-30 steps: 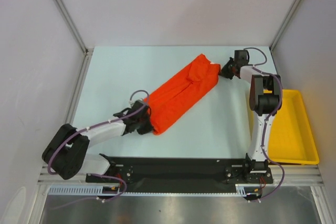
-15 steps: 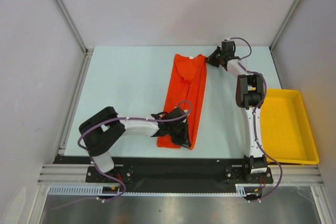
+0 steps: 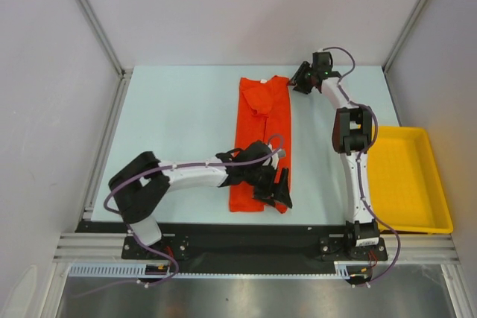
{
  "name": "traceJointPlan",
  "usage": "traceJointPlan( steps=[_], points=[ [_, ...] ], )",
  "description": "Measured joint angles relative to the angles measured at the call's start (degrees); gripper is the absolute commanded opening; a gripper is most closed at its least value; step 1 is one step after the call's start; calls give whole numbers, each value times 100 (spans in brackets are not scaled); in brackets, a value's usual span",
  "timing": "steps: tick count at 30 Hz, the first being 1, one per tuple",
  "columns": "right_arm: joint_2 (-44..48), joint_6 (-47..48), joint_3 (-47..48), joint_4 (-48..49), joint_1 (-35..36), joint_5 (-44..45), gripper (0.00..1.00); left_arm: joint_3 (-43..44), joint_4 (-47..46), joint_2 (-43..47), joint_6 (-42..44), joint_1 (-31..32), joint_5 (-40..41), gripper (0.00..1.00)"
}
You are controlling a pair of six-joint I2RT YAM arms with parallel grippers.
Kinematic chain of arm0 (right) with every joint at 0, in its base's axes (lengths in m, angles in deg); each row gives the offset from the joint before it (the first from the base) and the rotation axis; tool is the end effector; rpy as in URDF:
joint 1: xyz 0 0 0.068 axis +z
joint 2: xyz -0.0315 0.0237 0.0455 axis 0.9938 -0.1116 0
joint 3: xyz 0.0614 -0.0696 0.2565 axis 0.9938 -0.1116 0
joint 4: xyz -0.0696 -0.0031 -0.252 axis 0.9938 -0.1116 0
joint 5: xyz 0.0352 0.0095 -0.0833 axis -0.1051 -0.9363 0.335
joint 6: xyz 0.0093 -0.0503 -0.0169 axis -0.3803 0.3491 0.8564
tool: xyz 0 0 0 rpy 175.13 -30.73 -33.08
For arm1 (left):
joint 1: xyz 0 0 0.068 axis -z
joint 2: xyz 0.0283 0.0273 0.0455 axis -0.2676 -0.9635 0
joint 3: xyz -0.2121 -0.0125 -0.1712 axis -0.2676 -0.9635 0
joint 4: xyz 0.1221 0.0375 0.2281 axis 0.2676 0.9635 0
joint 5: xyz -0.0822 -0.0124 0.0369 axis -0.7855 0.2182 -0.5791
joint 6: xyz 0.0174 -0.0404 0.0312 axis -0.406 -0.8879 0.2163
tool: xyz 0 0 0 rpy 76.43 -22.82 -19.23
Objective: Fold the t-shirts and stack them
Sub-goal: Fold the tshirt
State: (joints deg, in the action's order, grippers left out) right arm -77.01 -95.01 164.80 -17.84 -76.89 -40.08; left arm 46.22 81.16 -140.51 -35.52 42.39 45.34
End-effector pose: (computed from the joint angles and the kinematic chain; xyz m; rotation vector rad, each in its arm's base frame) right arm 0.5857 0.0784 0.1423 0.4718 2.2844 0.7030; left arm 0.1728 -0.3084 0.1685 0.5022 2.8112 -1.2719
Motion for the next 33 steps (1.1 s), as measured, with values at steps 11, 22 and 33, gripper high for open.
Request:
traceJointPlan(
  steps=[11,22,33],
  points=[
    [1600,1266,-1362,-1858,-743,-334,58,-133,1047,2686,570,-1777,72,78],
    [5600,1624,-6620,-1652,426,-1733,57,-1294,1609,2719,1147,-2983,151,74],
    [7877,1027,-9855,-763,1163,-2306,37,-1974,739,2553,881,-2929,-107,65]
  ],
)
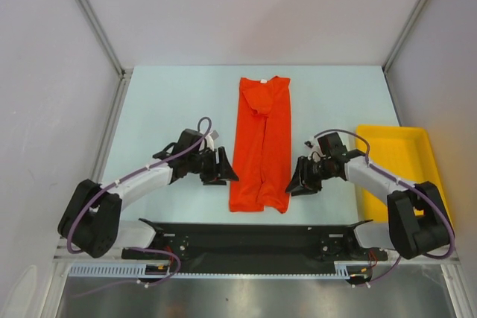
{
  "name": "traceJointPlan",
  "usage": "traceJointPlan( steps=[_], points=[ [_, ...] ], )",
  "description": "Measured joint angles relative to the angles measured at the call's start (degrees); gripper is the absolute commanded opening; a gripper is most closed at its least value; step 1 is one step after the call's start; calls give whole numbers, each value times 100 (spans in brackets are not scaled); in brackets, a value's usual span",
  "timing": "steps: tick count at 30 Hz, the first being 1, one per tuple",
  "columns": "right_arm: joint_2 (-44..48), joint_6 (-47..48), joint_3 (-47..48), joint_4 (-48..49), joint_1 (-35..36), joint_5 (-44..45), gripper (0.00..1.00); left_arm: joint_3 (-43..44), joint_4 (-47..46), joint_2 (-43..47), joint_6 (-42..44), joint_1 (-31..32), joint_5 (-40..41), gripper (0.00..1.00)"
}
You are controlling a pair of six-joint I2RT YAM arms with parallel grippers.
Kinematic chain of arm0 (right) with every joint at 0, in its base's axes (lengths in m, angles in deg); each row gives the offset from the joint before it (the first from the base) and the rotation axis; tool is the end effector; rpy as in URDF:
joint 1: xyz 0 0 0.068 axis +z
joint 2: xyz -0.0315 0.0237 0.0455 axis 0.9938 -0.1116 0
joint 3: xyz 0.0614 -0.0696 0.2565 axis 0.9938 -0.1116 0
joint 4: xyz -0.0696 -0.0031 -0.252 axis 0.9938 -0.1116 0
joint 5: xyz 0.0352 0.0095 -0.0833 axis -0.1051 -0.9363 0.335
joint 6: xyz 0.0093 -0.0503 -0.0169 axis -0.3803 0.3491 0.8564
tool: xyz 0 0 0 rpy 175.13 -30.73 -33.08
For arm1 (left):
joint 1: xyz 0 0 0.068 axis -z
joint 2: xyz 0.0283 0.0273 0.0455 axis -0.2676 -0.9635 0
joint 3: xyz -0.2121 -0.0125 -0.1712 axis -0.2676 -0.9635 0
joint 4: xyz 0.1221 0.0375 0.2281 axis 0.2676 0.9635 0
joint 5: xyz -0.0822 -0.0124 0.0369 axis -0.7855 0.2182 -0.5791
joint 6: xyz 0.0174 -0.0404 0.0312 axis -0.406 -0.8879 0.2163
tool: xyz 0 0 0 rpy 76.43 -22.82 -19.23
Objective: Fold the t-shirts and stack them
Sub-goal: Fold the tshirt
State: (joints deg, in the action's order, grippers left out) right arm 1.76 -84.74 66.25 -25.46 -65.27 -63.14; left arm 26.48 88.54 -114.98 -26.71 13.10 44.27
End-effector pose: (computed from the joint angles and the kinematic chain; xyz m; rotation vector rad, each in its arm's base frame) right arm 0.2012 0.0900 0.1698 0.0155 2.8265 1.1294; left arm 0.2068 -0.1334 0.1842 -0.0068 2.6702 -1.1155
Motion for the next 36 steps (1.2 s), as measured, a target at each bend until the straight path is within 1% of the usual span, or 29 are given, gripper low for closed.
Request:
traceJointPlan(
  steps=[2,6,9,13,19,24,25,26,27,28,29,32,36],
  points=[
    [-85,-46,-33,74,37,-33,39,4,-37,-111,-42,55,20,71],
    [-302,-70,-68,175,109,-4,48,22,236,-328,-39,85,282,72],
    [-411,-129,-282,354,195,44,49,17,221,-522,-42,85,295,70],
    [-581,-142,-426,400,372,96,49,-81,-92,-920,-48,96,160,68],
    [-802,-181,-452,564,518,17,47,-186,-286,-1054,-116,175,-11,60],
    [-815,-328,-564,822,612,-37,36,-328,-378,-1051,-238,291,-68,49],
    [-813,-343,-581,831,616,-33,32,-367,-400,-1054,-269,321,-125,44],
    [-813,-361,-595,837,616,-28,26,-396,-407,-1071,-297,352,-160,29],
    [-811,-369,-605,835,623,20,19,-409,-415,-1102,-337,376,-186,20],
    [-804,-372,-610,815,625,48,5,-417,-424,-1152,-306,389,-175,10],
    [-791,-348,-610,791,625,79,0,-426,-415,-1217,-310,396,-173,0],
    [-717,-275,-490,468,625,267,0,-407,-291,-1252,-278,393,-129,0],
    [-442,-280,-225,-26,625,507,0,-205,249,-968,-133,393,304,0]
  ],
)
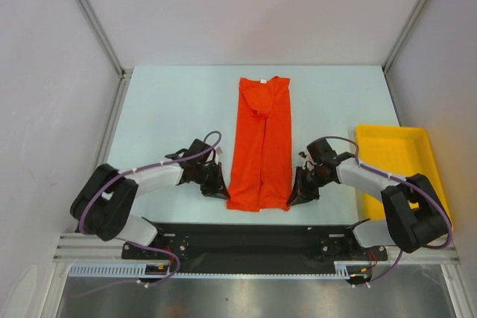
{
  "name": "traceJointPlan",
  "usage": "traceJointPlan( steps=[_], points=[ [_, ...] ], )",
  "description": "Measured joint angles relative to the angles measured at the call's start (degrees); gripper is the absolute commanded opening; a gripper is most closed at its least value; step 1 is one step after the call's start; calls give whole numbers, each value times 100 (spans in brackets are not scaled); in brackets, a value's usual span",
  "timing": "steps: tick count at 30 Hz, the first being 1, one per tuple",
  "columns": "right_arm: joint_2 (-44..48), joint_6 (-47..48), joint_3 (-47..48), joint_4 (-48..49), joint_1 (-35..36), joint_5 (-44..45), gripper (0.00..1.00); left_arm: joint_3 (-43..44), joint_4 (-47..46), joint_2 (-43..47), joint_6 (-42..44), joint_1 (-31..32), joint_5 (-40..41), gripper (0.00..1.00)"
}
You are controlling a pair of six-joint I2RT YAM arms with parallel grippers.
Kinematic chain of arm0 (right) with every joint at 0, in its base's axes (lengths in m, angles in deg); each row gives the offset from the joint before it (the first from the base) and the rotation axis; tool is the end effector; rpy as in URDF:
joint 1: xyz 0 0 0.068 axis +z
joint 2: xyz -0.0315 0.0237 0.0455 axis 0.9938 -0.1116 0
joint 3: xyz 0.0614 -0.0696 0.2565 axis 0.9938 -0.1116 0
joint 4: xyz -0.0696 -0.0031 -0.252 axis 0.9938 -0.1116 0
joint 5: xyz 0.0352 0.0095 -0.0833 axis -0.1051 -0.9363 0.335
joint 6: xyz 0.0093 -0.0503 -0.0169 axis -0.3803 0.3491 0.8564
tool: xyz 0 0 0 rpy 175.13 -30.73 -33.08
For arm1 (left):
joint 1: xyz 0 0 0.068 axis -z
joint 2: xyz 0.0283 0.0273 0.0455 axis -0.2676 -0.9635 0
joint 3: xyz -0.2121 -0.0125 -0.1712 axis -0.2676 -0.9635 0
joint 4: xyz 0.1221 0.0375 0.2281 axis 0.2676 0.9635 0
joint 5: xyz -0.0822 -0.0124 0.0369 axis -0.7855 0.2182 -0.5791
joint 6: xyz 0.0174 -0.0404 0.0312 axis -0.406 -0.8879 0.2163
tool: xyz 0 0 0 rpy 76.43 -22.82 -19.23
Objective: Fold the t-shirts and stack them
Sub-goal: Fold the tshirt
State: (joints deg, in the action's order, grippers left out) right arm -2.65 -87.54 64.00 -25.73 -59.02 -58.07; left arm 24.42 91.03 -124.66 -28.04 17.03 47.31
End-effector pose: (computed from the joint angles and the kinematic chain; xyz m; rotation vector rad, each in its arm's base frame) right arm 0.1867 0.1070 0.1426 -0.0116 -2.9607 -0.9806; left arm 0.1951 -0.1439 0.1333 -0.0649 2.9432 -0.9480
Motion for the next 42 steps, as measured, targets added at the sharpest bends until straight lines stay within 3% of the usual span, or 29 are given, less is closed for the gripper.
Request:
traceJointPlan(
  steps=[2,4,6,8,10,11,12,15,17,21,24,25,28,36,42],
  points=[
    [155,-26,76,-229,0,63,16,76,168,219,55,0,127,4],
    [216,-87,42,-319,-2,76,31,90,195,393,96,0,157,15],
    [142,-114,-26,-372,-2,70,36,52,131,415,107,9,107,30],
    [15,-114,-61,-446,0,68,46,-68,59,398,79,37,66,47],
    [24,-94,-63,-562,0,87,57,-192,72,402,44,105,44,57],
    [72,-94,-63,-595,2,98,59,-236,87,415,26,144,31,66],
    [153,-68,-63,-623,2,116,59,-243,109,450,13,160,0,68],
    [426,-59,-57,-638,-31,195,57,-243,61,608,-4,205,13,63],
    [433,-61,-44,-586,-52,201,53,-243,-22,564,-9,208,11,52],
    [431,-46,203,-737,81,437,51,-219,225,688,17,350,479,50],
    [509,-9,514,-507,164,358,33,-162,573,1255,92,501,957,48],
    [503,-9,601,-271,177,236,17,-118,636,1495,114,531,1080,48],
    [26,-111,883,498,186,-254,11,33,538,2050,160,557,1250,48],
    [-1847,-538,988,2323,302,-1141,5,168,-85,1799,144,568,1137,48],
    [-2280,-822,767,3147,407,-1486,5,190,-79,1738,249,568,1062,50]
  ],
)
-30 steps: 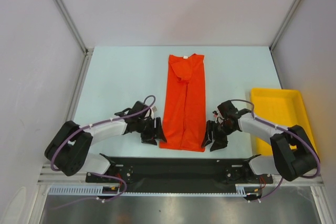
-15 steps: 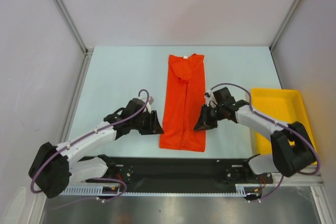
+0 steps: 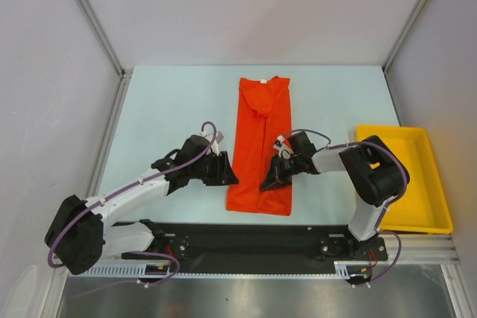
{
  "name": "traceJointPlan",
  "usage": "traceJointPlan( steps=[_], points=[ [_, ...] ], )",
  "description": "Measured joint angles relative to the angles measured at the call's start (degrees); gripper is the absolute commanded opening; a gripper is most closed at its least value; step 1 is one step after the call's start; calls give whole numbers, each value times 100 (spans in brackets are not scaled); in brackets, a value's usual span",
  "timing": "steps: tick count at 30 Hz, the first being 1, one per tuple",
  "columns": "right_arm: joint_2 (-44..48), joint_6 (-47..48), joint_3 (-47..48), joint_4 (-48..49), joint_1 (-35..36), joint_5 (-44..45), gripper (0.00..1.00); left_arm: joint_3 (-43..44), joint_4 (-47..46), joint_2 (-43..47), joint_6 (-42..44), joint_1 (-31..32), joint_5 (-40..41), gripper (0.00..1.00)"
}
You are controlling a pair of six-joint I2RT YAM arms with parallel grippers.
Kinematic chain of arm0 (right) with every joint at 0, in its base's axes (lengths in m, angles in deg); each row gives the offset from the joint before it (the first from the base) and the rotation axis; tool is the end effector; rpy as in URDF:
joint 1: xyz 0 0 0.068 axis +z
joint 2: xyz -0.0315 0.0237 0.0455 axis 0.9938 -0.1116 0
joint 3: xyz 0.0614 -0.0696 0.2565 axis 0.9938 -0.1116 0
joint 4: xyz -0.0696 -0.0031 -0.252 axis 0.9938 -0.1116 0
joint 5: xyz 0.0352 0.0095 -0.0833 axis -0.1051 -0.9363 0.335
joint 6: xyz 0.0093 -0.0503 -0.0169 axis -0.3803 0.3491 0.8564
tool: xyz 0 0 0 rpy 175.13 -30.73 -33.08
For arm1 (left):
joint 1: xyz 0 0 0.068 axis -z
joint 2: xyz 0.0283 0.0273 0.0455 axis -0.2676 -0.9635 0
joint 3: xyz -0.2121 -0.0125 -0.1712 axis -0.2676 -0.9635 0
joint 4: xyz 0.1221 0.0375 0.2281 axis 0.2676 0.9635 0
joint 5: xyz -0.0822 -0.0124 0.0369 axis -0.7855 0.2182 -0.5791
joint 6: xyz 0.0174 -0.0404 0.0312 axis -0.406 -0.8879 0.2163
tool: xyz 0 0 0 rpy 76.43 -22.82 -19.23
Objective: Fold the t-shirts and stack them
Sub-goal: Fold the tshirt
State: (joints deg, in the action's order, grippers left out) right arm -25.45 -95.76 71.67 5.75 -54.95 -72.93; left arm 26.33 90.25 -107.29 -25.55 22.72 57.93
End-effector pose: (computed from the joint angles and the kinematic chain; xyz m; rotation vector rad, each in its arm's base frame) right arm 0.2513 0.1675 0.1072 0.1303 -2.7671 -1.4672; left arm 0.1772 -0.1527 0.2083 0.1455 2.5520 -0.9362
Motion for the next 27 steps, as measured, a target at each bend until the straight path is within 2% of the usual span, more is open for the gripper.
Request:
traceJointPlan(
  steps=[3,8,11,12,13,15,21,27],
  points=[
    [20,52,-271,-46,33,-28,6,22,94,-22,114,0,-7,50],
    [417,374,-446,-767,50,7,12,26,260,-31,216,-42,-26,55],
    [778,658,-328,-1401,52,92,41,26,282,-42,282,-125,-125,61],
    [942,715,-256,-1644,55,170,47,26,280,-66,310,-151,-160,62],
    [1126,780,-181,-1860,55,280,59,26,282,-94,326,-168,-179,63],
    [1606,841,-81,-2210,50,544,66,26,275,-251,407,-203,-260,63],
    [2874,787,-577,-2527,-444,1036,62,-81,234,-732,525,-232,-323,60],
    [2846,555,-1434,-2542,-739,1261,55,-350,76,-1137,503,-286,-420,56]
  ],
)
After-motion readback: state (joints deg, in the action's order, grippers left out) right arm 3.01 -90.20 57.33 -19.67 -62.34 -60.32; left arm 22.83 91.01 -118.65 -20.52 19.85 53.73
